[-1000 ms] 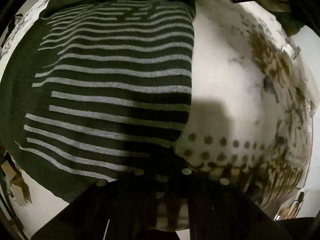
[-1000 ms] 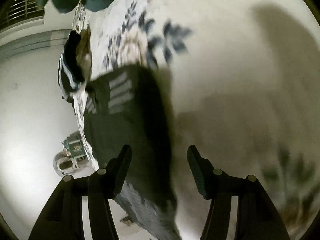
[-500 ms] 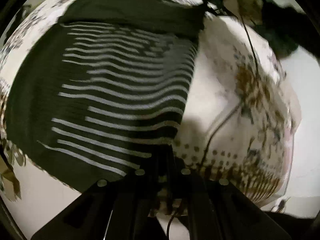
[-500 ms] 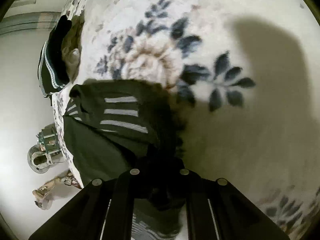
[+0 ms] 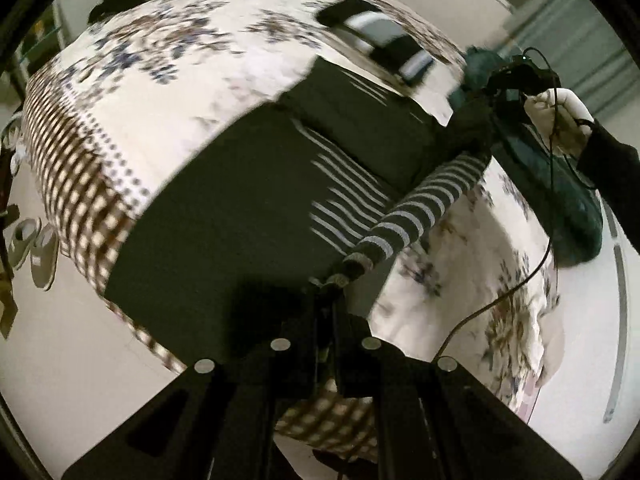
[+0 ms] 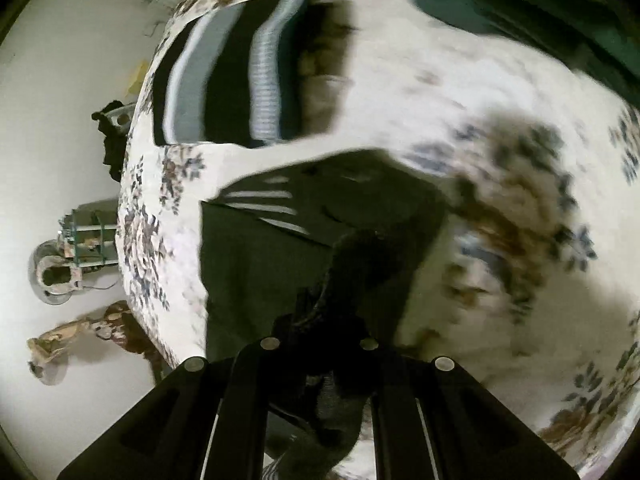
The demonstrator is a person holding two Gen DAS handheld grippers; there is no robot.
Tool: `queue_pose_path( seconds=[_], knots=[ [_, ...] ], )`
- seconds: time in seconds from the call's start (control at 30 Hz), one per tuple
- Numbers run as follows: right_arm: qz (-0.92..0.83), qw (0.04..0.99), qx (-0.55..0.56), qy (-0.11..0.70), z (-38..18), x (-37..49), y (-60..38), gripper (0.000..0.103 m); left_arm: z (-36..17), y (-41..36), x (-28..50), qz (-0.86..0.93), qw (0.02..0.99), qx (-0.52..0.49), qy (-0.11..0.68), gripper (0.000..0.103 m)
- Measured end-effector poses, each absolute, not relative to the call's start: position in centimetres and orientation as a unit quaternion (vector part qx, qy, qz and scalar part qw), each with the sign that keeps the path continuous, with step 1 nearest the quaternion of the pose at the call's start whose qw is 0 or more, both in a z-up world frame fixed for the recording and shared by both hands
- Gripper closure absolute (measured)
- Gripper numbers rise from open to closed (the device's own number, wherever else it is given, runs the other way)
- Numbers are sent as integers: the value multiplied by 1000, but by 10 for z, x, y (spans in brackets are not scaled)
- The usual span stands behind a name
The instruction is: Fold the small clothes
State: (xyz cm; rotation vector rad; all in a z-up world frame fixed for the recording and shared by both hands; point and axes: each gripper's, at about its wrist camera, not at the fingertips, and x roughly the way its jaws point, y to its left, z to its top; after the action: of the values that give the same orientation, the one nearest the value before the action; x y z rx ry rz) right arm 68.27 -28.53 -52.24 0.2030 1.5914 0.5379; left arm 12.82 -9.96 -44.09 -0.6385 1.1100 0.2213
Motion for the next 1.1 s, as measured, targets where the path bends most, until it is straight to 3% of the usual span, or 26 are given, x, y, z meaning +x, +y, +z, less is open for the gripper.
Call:
queue_pose_path(
  seconds=[0.23,0.5,0.53,0.6,0.67,0.73,0.8,0.93,1.1],
  knots=[
    [217,669,27,711,-540,690,-113,94,-488,-2,111,110,767,-354,524,99],
    [158,651,-13,742,-633,693,5,92,-577,73,97,99,715,-434,539,96],
    [155,642,-3,751,-643,695,8,88,-585,76,97,95,707,-438,548,94],
    [157,616,40,771,-658,695,6,67,-602,82,93,98,684,-443,572,82],
    [182,605,74,772,-654,687,-3,56,-606,88,82,102,672,-450,580,58],
    [206,602,81,767,-642,673,-15,52,-602,93,72,109,668,-450,583,55],
    [228,607,74,758,-622,643,-38,40,-593,99,63,116,669,-440,588,55],
    [244,602,62,758,-608,557,-94,39,-581,99,66,108,681,-416,593,54],
    [206,577,62,788,-642,427,-168,39,-584,81,95,90,692,-388,602,54]
  ],
)
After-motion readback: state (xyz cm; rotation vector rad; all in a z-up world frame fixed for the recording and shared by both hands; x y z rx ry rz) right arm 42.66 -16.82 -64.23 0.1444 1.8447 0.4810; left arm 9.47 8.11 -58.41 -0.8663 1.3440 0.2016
